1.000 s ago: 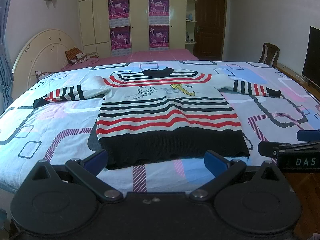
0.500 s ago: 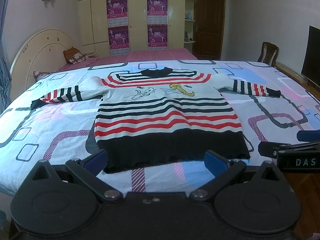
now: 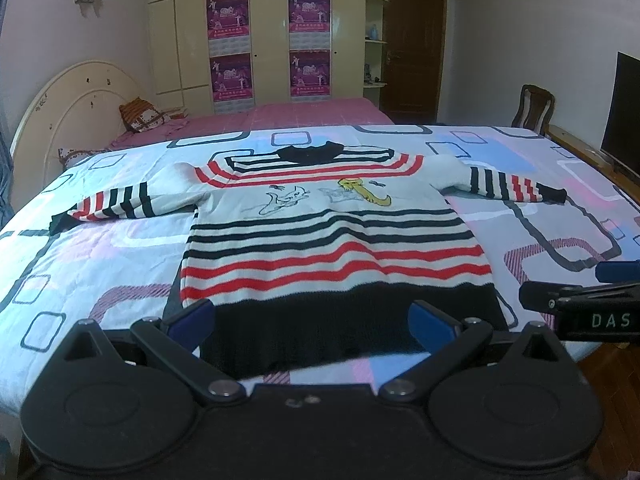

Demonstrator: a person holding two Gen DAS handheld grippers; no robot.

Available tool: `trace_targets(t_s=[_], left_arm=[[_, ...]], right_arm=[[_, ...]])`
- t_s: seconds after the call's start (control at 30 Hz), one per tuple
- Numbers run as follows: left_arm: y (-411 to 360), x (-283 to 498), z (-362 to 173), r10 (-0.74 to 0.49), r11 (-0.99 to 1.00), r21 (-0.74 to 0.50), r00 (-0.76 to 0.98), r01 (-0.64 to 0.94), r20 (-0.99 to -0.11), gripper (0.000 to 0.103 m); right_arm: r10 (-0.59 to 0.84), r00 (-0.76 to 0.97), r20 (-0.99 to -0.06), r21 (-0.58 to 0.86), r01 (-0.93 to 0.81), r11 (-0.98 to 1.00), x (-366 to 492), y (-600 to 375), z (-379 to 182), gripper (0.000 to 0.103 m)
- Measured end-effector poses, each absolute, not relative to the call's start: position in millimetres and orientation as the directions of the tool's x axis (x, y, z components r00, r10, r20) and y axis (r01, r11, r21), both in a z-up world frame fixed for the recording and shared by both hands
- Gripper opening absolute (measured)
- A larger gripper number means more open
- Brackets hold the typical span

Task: Fold small clothes
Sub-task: 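Move the right tool to the black sleeve cuff and grasp it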

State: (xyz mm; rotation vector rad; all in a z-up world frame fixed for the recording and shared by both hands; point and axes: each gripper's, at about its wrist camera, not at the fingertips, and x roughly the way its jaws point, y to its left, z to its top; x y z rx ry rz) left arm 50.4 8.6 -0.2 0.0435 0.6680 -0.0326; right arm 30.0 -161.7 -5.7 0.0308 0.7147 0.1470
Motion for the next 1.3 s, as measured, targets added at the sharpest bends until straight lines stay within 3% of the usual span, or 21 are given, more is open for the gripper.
trace_targets(t_s=[0.6, 0.93, 1.3], left_arm=[[26.0, 153.5, -9.3, -0.061, 0.995, 0.020, 0.765, 0.096, -0.641, 0.103], [37.0, 219.5, -7.2, -0.114, 0.989, 0.004, 0.765, 0.150, -0.633, 0.103], [-13.3, 275.1, -21.0, -0.129, 0.982, 0.026, 0.756, 0.190, -0.642, 0.103]], right_arm=[[0.068, 0.739, -0.670, 0.081, -0.019, 0.997, 133.4, -165.5, -11.7, 0.103], [0.047, 0.771, -0.635, 0.130, 0.047, 0.990, 190.8, -160.5, -4.1, 0.103], [-0.008, 0.814, -0.581, 0.216, 0.164, 0.962, 228.9, -245.1, -6.1, 0.103]])
